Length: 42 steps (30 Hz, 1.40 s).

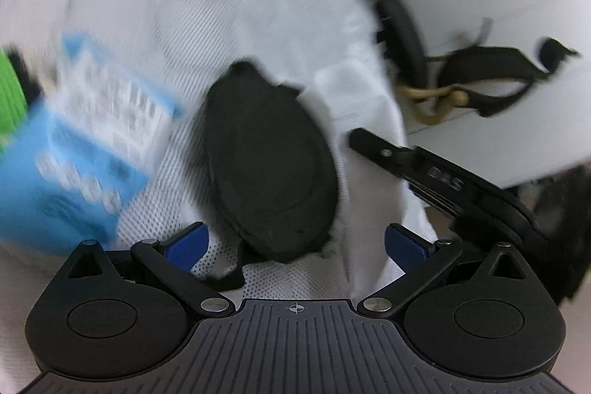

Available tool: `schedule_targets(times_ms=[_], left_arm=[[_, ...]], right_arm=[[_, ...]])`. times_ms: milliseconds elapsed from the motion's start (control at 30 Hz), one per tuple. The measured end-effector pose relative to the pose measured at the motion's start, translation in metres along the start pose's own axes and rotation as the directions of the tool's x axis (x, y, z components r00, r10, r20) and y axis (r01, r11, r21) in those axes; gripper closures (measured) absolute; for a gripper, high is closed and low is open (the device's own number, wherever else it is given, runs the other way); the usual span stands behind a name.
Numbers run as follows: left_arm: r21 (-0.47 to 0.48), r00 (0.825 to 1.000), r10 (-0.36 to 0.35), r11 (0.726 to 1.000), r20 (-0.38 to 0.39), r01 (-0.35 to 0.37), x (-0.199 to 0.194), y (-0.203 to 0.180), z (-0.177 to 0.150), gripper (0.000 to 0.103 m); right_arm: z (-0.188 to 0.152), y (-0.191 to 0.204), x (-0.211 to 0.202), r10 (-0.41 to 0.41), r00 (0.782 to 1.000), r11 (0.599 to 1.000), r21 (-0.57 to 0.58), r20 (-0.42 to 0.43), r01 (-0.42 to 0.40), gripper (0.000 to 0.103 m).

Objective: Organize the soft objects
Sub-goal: 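Move the left gripper to the round black container while the right gripper holds the wipe, then grasp the round black container with the left gripper and lift it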

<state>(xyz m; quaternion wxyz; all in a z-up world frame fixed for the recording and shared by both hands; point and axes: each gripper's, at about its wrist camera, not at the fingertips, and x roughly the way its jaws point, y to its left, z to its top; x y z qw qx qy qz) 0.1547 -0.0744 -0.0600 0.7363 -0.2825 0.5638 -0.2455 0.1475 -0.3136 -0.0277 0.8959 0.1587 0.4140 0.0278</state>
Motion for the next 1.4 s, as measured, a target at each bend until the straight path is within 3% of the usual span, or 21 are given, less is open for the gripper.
schedule_targets(times_ms=[67, 133, 300, 400, 567, 600, 633, 667, 700, 800, 867, 900, 967, 1000, 1133, 1267, 1333, 1400], left_arm=[[-0.075, 1.000, 0.001, 0.997, -0.031, -0.003, 0.013, 0.010, 0.007, 0.000], [-0.140, 0.999, -0.020, 0.990, -0.051, 0.013, 0.019, 0.019, 0.015, 0.000], [-0.242, 0.986, -0.123, 0.966, -0.114, 0.093, 0.026, 0.042, 0.030, 0.000], [-0.231, 0.986, -0.120, 0.969, -0.115, 0.091, 0.027, 0.040, 0.030, 0.000], [-0.181, 0.997, -0.039, 0.983, -0.073, 0.025, 0.023, 0.017, 0.025, 0.002], [-0.161, 0.998, -0.030, 0.987, -0.064, 0.019, 0.021, 0.012, 0.025, 0.006], [-0.127, 0.999, 0.012, 0.992, -0.049, -0.018, 0.018, 0.005, 0.026, 0.040], [-0.093, 0.998, 0.053, 0.994, -0.032, -0.056, 0.014, -0.001, 0.026, 0.052], [-0.060, 0.995, 0.100, 0.993, -0.012, -0.100, 0.008, -0.005, 0.026, 0.052], [0.050, 0.985, 0.151, 0.987, 0.085, -0.156, -0.019, -0.016, 0.021, 0.056], [0.162, 0.965, 0.203, 0.960, 0.165, -0.230, -0.035, -0.028, 0.013, 0.056], [0.232, 0.946, 0.248, 0.927, 0.210, -0.294, -0.041, -0.033, 0.007, 0.056], [0.355, 0.897, 0.321, 0.836, 0.304, -0.419, -0.051, -0.043, -0.005, 0.056], [0.399, 0.882, 0.340, 0.797, 0.325, -0.454, -0.051, -0.045, -0.012, 0.056], [0.480, 0.875, 0.344, 0.736, 0.342, -0.477, -0.054, -0.046, -0.033, 0.055], [0.508, 0.886, 0.333, 0.728, 0.323, -0.459, -0.054, -0.043, -0.036, 0.050], [0.496, 0.898, 0.317, 0.752, 0.305, -0.434, -0.057, -0.042, -0.038, 0.044], [0.487, 0.908, 0.304, 0.770, 0.288, -0.412, -0.058, -0.041, -0.038, 0.039]], right_arm=[[-0.001, -0.011, 0.015, 0.009, 0.999, 0.999, 0.048, -0.053, -0.006, 0.093], [-0.004, -0.022, 0.029, 0.068, 0.991, 0.988, 0.144, -0.118, -0.051, 0.093], [-0.005, -0.017, 0.031, 0.090, 0.988, 0.986, 0.151, -0.122, -0.071, 0.092], [-0.005, -0.013, 0.033, 0.101, 0.987, 0.985, 0.151, -0.123, -0.082, 0.092], [-0.006, -0.007, 0.035, 0.120, 0.985, 0.983, 0.152, -0.125, -0.100, 0.089], [-0.006, -0.006, 0.035, 0.123, 0.984, 0.983, 0.152, -0.125, -0.104, 0.089], [-0.007, -0.007, 0.034, 0.136, 0.982, 0.982, 0.151, -0.129, -0.117, 0.090], [-0.010, -0.013, 0.027, 0.162, 0.977, 0.979, 0.149, -0.139, -0.141, 0.095], [-0.014, -0.011, 0.026, 0.191, 0.969, 0.975, 0.149, -0.159, -0.168, 0.095], [-0.029, 0.001, 0.026, 0.291, 0.929, 0.951, 0.172, -0.230, -0.255, 0.095], [-0.036, 0.014, 0.023, 0.343, 0.904, 0.937, 0.165, -0.255, -0.309, 0.095], [-0.037, 0.022, 0.020, 0.338, 0.907, 0.940, 0.136, -0.250, -0.313, 0.095], [-0.034, 0.037, 0.012, 0.281, 0.937, 0.959, 0.027, -0.207, -0.282, 0.095], [-0.032, 0.042, 0.010, 0.236, 0.956, 0.969, -0.028, -0.175, -0.244, 0.095], [-0.023, 0.037, 0.009, 0.108, 0.991, 0.991, -0.073, -0.084, -0.114, 0.095], [-0.011, 0.023, 0.000, 0.003, 1.000, 0.999, -0.053, 0.031, -0.001, 0.095], [-0.004, 0.018, -0.010, 0.035, 0.997, 0.999, -0.029, 0.071, -0.033, 0.095], [0.003, 0.017, -0.020, 0.194, 0.980, 0.981, -0.001, 0.047, -0.194, 0.094]])
